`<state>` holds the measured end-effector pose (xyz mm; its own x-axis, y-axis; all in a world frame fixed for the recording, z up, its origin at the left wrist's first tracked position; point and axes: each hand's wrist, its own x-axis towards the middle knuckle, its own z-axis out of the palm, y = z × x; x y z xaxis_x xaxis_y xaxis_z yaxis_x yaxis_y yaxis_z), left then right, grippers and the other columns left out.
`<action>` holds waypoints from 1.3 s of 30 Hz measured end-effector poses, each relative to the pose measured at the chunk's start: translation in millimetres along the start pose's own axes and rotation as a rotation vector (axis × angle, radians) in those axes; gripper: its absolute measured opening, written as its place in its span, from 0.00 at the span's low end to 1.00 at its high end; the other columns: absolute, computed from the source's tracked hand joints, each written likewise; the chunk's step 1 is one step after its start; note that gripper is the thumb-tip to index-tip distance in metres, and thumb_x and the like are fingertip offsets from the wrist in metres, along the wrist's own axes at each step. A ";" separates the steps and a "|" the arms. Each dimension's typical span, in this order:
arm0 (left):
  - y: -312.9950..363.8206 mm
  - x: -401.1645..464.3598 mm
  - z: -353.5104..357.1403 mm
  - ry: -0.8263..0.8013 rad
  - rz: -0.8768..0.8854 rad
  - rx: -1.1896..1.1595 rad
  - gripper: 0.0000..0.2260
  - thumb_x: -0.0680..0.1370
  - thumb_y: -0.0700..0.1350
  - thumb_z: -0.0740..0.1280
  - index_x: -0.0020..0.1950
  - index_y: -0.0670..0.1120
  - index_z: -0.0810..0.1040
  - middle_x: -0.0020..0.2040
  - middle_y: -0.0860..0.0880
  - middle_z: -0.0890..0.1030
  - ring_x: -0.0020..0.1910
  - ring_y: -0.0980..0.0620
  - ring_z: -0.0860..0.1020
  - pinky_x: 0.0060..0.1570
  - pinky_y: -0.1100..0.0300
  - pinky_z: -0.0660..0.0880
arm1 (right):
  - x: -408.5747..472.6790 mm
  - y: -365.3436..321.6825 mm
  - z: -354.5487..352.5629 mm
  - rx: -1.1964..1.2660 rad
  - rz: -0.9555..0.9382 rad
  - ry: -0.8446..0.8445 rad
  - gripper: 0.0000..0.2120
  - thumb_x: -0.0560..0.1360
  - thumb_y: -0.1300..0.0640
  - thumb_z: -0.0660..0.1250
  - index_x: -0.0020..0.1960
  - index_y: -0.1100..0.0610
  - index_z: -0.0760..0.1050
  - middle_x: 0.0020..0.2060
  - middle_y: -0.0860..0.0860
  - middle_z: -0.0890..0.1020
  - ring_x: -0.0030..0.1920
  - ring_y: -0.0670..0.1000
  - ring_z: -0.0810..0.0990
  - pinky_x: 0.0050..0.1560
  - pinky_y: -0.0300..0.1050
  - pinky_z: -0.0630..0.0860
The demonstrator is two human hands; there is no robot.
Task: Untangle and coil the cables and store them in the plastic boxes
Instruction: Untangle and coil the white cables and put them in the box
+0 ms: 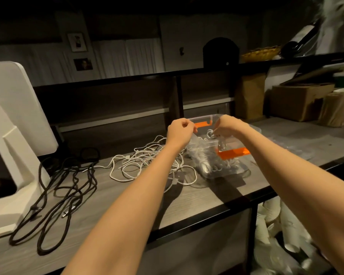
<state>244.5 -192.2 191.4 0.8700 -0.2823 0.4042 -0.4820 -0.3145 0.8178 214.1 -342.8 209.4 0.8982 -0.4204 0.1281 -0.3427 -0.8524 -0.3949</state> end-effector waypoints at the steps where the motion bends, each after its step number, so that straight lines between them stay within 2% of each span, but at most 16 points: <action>1: -0.3 -0.2 1.1 0.008 -0.006 -0.001 0.12 0.79 0.39 0.62 0.37 0.45 0.80 0.39 0.51 0.80 0.42 0.53 0.75 0.48 0.55 0.73 | -1.8 -1.1 0.4 -0.044 0.011 0.013 0.10 0.72 0.55 0.68 0.52 0.56 0.78 0.50 0.55 0.80 0.53 0.59 0.79 0.52 0.52 0.76; 3: 1.4 -2.7 2.6 0.020 -0.019 -0.008 0.11 0.78 0.40 0.63 0.38 0.44 0.80 0.38 0.51 0.78 0.41 0.53 0.74 0.47 0.55 0.72 | -9.5 -5.4 -2.1 -0.082 0.034 0.052 0.09 0.75 0.56 0.66 0.54 0.55 0.75 0.52 0.55 0.78 0.55 0.59 0.77 0.51 0.51 0.73; 5: 3.1 -5.2 1.7 0.027 -0.024 -0.012 0.09 0.79 0.40 0.63 0.42 0.44 0.81 0.40 0.50 0.79 0.42 0.52 0.74 0.48 0.54 0.74 | -10.2 -9.6 -2.9 -0.042 0.022 0.110 0.07 0.76 0.57 0.63 0.53 0.57 0.74 0.49 0.55 0.78 0.52 0.58 0.77 0.48 0.49 0.71; 7: 4.5 -6.1 -1.9 0.047 -0.021 -0.012 0.08 0.79 0.41 0.63 0.47 0.43 0.82 0.44 0.47 0.81 0.44 0.50 0.76 0.49 0.53 0.75 | -8.5 -15.7 -3.9 0.053 -0.035 0.142 0.09 0.76 0.56 0.63 0.52 0.59 0.76 0.47 0.55 0.79 0.48 0.57 0.78 0.48 0.49 0.74; 9: 7.1 -6.5 -7.8 0.074 -0.015 -0.018 0.05 0.79 0.41 0.64 0.50 0.44 0.80 0.46 0.46 0.80 0.47 0.49 0.77 0.50 0.53 0.75 | -7.2 -22.9 -5.9 0.162 -0.121 0.158 0.10 0.76 0.57 0.63 0.52 0.58 0.80 0.47 0.56 0.82 0.47 0.56 0.80 0.50 0.50 0.78; 13: 10.0 -8.9 -24.3 0.094 -0.049 -0.020 0.03 0.80 0.41 0.62 0.50 0.47 0.75 0.50 0.46 0.79 0.51 0.44 0.79 0.51 0.50 0.76 | -15.6 -42.4 -6.1 0.272 -0.249 0.141 0.11 0.77 0.57 0.64 0.53 0.61 0.81 0.48 0.57 0.83 0.48 0.54 0.81 0.47 0.46 0.76; 16: 7.7 -11.5 -40.0 0.091 -0.067 0.015 0.04 0.80 0.41 0.61 0.49 0.48 0.75 0.52 0.44 0.80 0.50 0.44 0.79 0.51 0.49 0.77 | -26.3 -59.7 -3.3 0.289 -0.307 0.126 0.11 0.78 0.59 0.63 0.53 0.63 0.80 0.46 0.58 0.83 0.46 0.54 0.80 0.45 0.44 0.75; 17: 6.0 -12.4 -47.1 0.085 -0.075 0.025 0.05 0.80 0.41 0.61 0.49 0.48 0.76 0.50 0.45 0.81 0.48 0.46 0.79 0.49 0.51 0.77 | -29.1 -66.6 -1.3 0.298 -0.325 0.108 0.11 0.78 0.59 0.62 0.53 0.64 0.80 0.45 0.58 0.83 0.44 0.53 0.80 0.44 0.44 0.75; 19: 2.9 -14.3 -58.2 0.061 -0.106 0.024 0.06 0.81 0.41 0.61 0.47 0.47 0.77 0.44 0.47 0.80 0.40 0.51 0.77 0.38 0.59 0.76 | -34.1 -77.4 2.0 0.334 -0.339 0.048 0.12 0.79 0.60 0.60 0.53 0.65 0.79 0.43 0.59 0.83 0.43 0.55 0.82 0.48 0.46 0.79; 21: -0.6 -16.4 -69.1 0.041 -0.148 0.035 0.08 0.81 0.40 0.60 0.47 0.46 0.78 0.41 0.48 0.79 0.34 0.54 0.75 0.30 0.64 0.71 | -36.5 -88.3 6.0 0.354 -0.323 -0.023 0.13 0.79 0.61 0.59 0.55 0.67 0.78 0.47 0.62 0.83 0.46 0.58 0.83 0.52 0.51 0.80; 24: -6.0 -19.7 -79.6 0.002 -0.250 0.066 0.10 0.82 0.38 0.57 0.49 0.43 0.78 0.39 0.47 0.78 0.29 0.53 0.75 0.23 0.66 0.69 | -39.6 -101.2 13.0 0.346 -0.277 -0.163 0.13 0.79 0.65 0.59 0.61 0.69 0.74 0.53 0.63 0.81 0.45 0.56 0.81 0.44 0.47 0.80; 28: -10.9 -28.3 -87.7 -0.148 -0.428 0.077 0.08 0.82 0.37 0.57 0.52 0.38 0.76 0.41 0.43 0.78 0.29 0.49 0.78 0.21 0.66 0.72 | -41.6 -109.8 27.4 0.249 -0.247 -0.330 0.14 0.81 0.65 0.54 0.63 0.70 0.72 0.53 0.64 0.81 0.44 0.56 0.81 0.44 0.48 0.79; 32: -28.4 -35.8 -87.0 -0.369 -0.449 0.187 0.08 0.82 0.39 0.59 0.51 0.37 0.77 0.37 0.44 0.79 0.31 0.51 0.80 0.28 0.64 0.76 | -38.0 -105.6 44.4 0.220 -0.200 -0.451 0.10 0.81 0.66 0.54 0.54 0.65 0.74 0.40 0.60 0.79 0.37 0.55 0.79 0.45 0.49 0.78; 34: -36.9 -36.4 -84.0 -0.452 -0.443 0.250 0.10 0.82 0.42 0.60 0.51 0.37 0.78 0.37 0.46 0.79 0.31 0.53 0.79 0.31 0.65 0.76 | -39.7 -102.3 50.7 0.161 -0.209 -0.495 0.09 0.80 0.67 0.55 0.52 0.63 0.74 0.37 0.58 0.78 0.35 0.53 0.78 0.42 0.46 0.77; 39: -44.4 -35.4 -72.8 -0.603 -0.416 0.440 0.13 0.81 0.51 0.63 0.43 0.45 0.79 0.36 0.51 0.77 0.33 0.56 0.74 0.33 0.65 0.71 | -38.1 -97.5 65.2 0.051 -0.242 -0.509 0.15 0.79 0.70 0.54 0.61 0.65 0.75 0.39 0.56 0.77 0.36 0.50 0.77 0.35 0.40 0.77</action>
<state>242.6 -102.3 170.6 0.8413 -0.4609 -0.2825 -0.2407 -0.7873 0.5676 231.2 -223.5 183.7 0.9733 -0.0014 -0.2294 -0.1082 -0.8846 -0.4536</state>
